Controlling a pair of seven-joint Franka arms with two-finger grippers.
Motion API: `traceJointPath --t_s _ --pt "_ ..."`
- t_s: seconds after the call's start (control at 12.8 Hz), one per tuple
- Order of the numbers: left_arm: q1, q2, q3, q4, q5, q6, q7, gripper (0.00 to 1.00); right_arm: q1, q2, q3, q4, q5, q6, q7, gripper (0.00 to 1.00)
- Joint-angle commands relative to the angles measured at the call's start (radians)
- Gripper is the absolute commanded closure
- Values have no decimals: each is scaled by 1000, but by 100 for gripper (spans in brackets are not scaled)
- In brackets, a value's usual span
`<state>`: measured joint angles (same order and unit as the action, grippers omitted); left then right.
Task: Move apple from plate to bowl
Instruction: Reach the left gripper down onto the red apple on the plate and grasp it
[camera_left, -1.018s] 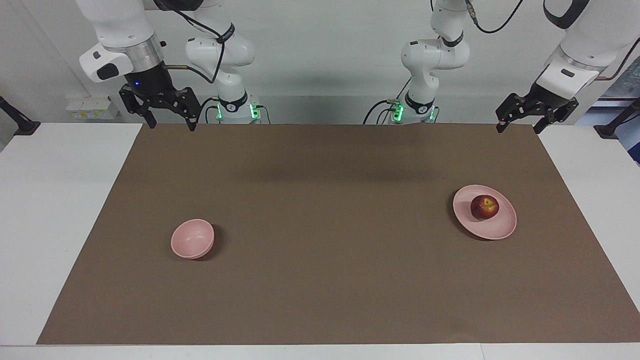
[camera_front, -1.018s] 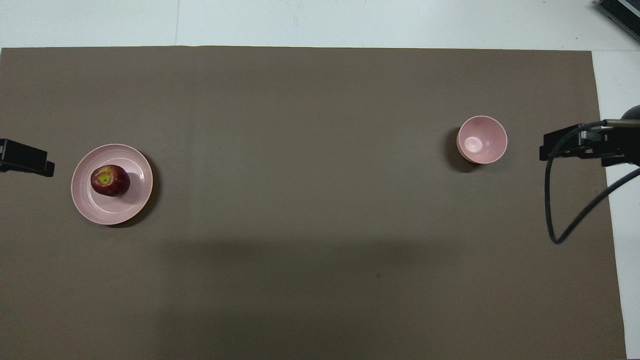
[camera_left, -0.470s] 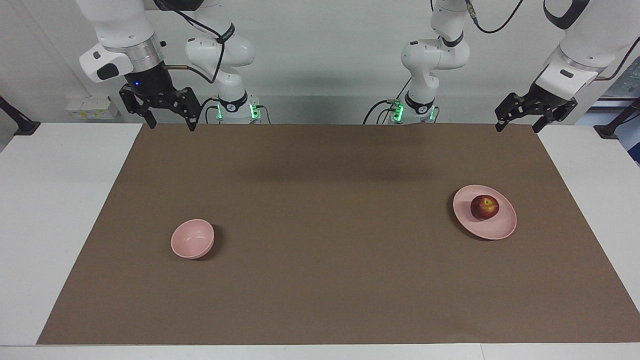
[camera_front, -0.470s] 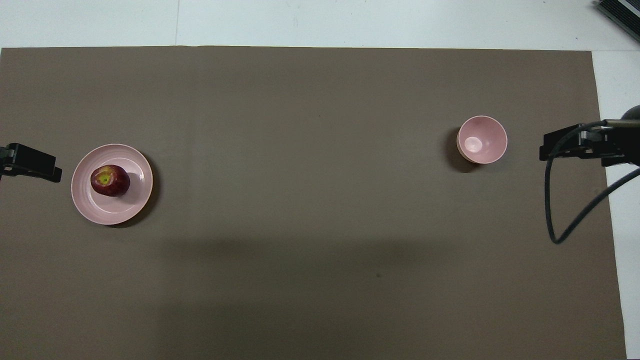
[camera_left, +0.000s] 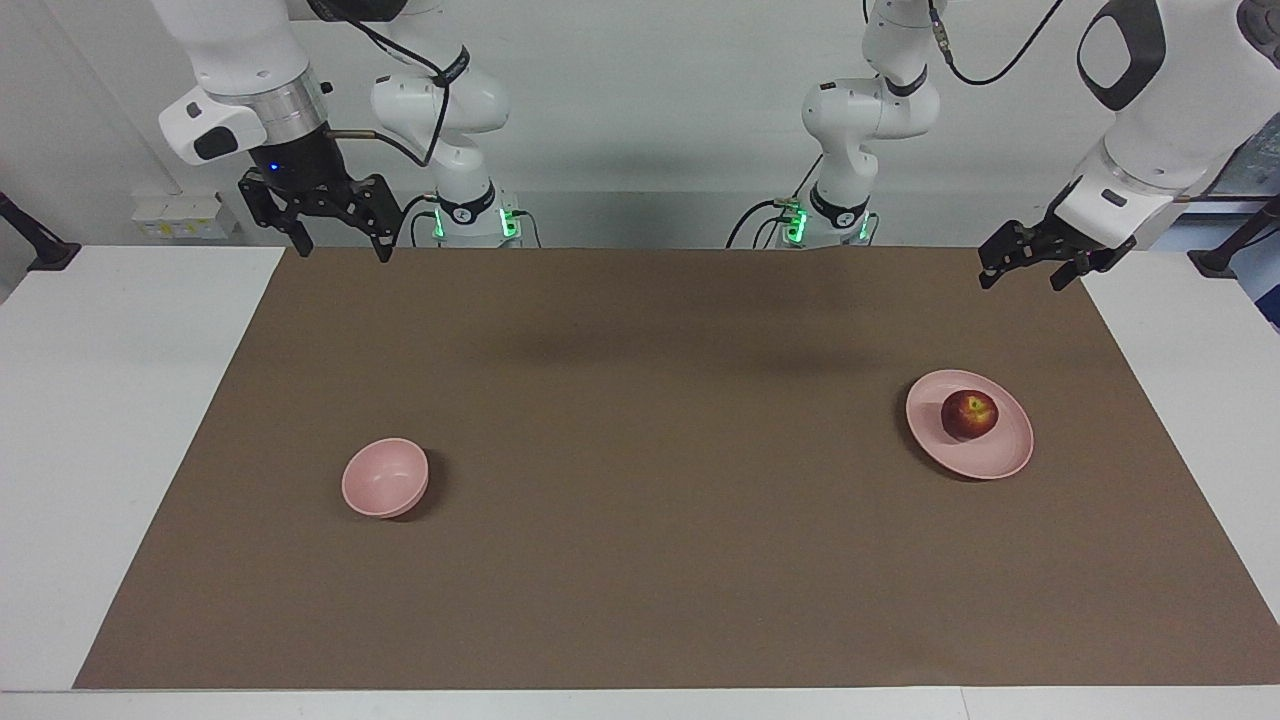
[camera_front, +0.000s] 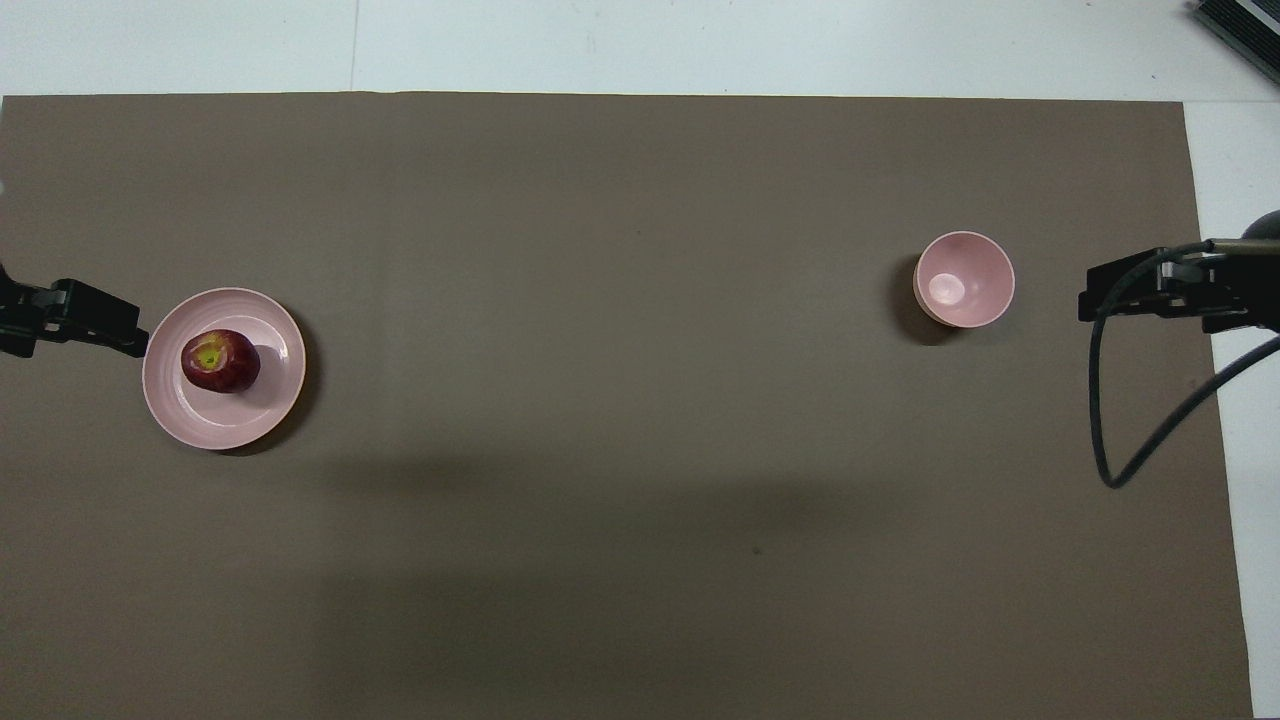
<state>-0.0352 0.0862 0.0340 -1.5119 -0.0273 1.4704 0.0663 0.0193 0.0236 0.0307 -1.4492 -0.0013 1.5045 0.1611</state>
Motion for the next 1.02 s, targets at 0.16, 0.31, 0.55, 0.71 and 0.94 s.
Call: traceJointPath --t_s 0.16,0.31,0.55,0.71,0.94 --pt "9 50 15 -63 -6 117 52 0 -10 -13 5 -16 3 22 -31 0" --pt "9 66 24 -99 -3 168 64 0 -13 -13 5 -16 3 22 -32 0" --pt "11 131 41 -128 -3 211 87 0 -13 -13 5 -16 3 22 -32 0" --pt "9 132 44 -183 -3 272 89 0 -13 -13 5 -16 3 22 -32 0" --pt "8 133 44 -254 -3 353 92 0 -13 -14 5 -17 3 20 -32 0"
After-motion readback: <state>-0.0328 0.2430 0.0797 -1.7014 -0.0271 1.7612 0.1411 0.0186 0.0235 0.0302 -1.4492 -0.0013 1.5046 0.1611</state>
